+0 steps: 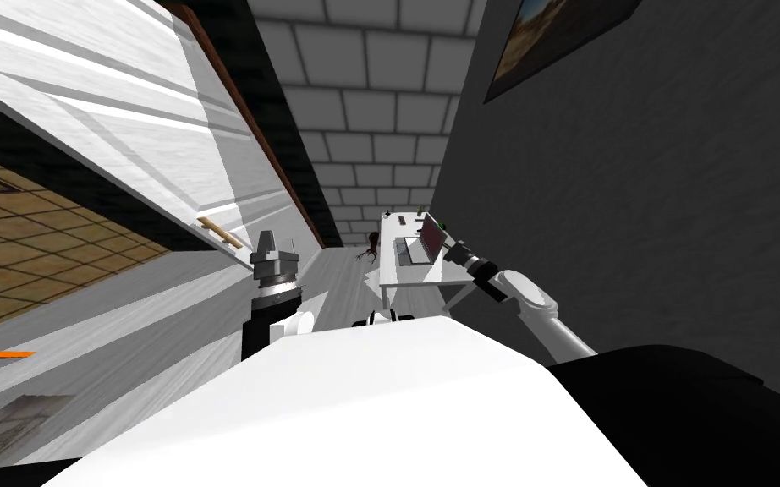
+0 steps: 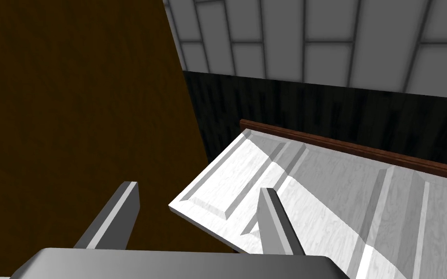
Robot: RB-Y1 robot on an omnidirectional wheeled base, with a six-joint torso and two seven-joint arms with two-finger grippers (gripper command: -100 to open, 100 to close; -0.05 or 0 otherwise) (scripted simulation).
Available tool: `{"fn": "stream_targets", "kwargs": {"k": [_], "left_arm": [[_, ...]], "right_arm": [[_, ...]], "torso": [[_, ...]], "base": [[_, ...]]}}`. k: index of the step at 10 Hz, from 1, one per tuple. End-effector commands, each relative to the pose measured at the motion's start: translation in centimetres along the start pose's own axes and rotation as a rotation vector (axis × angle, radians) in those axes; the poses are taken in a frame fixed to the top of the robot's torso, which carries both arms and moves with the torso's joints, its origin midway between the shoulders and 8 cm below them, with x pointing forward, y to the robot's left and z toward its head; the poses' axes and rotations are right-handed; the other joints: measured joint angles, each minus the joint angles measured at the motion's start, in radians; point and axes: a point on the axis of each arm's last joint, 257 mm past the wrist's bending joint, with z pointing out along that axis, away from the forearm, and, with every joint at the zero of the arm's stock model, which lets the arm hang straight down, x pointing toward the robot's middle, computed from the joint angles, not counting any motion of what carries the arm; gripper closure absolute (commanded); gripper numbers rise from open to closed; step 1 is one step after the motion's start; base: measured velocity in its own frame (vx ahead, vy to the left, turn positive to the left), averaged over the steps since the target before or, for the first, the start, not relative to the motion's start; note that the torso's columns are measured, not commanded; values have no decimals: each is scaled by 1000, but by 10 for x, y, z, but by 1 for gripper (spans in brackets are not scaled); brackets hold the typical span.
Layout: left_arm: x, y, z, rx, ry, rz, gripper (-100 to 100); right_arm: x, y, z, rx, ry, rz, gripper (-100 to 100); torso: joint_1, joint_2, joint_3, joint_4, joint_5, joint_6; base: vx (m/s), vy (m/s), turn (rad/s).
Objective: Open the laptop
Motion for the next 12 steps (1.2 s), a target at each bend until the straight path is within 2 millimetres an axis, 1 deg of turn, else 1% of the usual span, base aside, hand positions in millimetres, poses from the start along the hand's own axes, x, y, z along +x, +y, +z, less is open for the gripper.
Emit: {"fn": "stream_targets", "kwargs": {"k": [1,2,3,4,5,8,9,10,11,12], "left_arm": [[0,0,0,0,0,0,0],[0,0,0,0,0,0,0],[0,0,0,0,0,0,0],[0,0,0,0,0,0,0],[0,0,0,0,0,0,0],[0,0,0,0,0,0,0],[0,0,0,0,0,0,0],[0,0,0,0,0,0,0],[0,0,0,0,0,0,0],[0,0,0,0,0,0,0]], "right_arm": [[-23,16,-2,-32,-47,-1,100],[-37,26,-4,-52,-77,-1,100],[-51,35,-6,-72,-105,0,100],[-42,30,-3,-57,-84,3,100],[-32,20,-2,-46,-65,-4,-100],[-13,-6,1,-14,-20,-16,-100],[-6,-18,2,1,-3,-24,-100],[-9,-11,2,-7,-13,-20,-100],[-8,-12,2,-5,-11,-20,-100],[-8,-12,2,-6,-11,-20,100]], "torso": [[1,-4,-2,-1,0,0],[2,-4,-3,-2,0,-2],[1,-6,-4,-2,0,0],[1,-6,-4,-2,0,0],[0,-3,-2,-1,0,-2],[-2,-2,-1,-1,-1,0],[0,-5,-3,-1,0,0],[1,-6,-4,-2,0,-1],[3,-6,-4,-2,1,0],[3,-6,-4,-2,1,0]], "base": [[98,18,-135],[111,12,-220],[141,16,-408],[61,16,-89],[5,-21,223],[-24,-60,200],[-18,-54,230],[-8,-27,50],[-2,-7,-9],[0,0,0]]}}
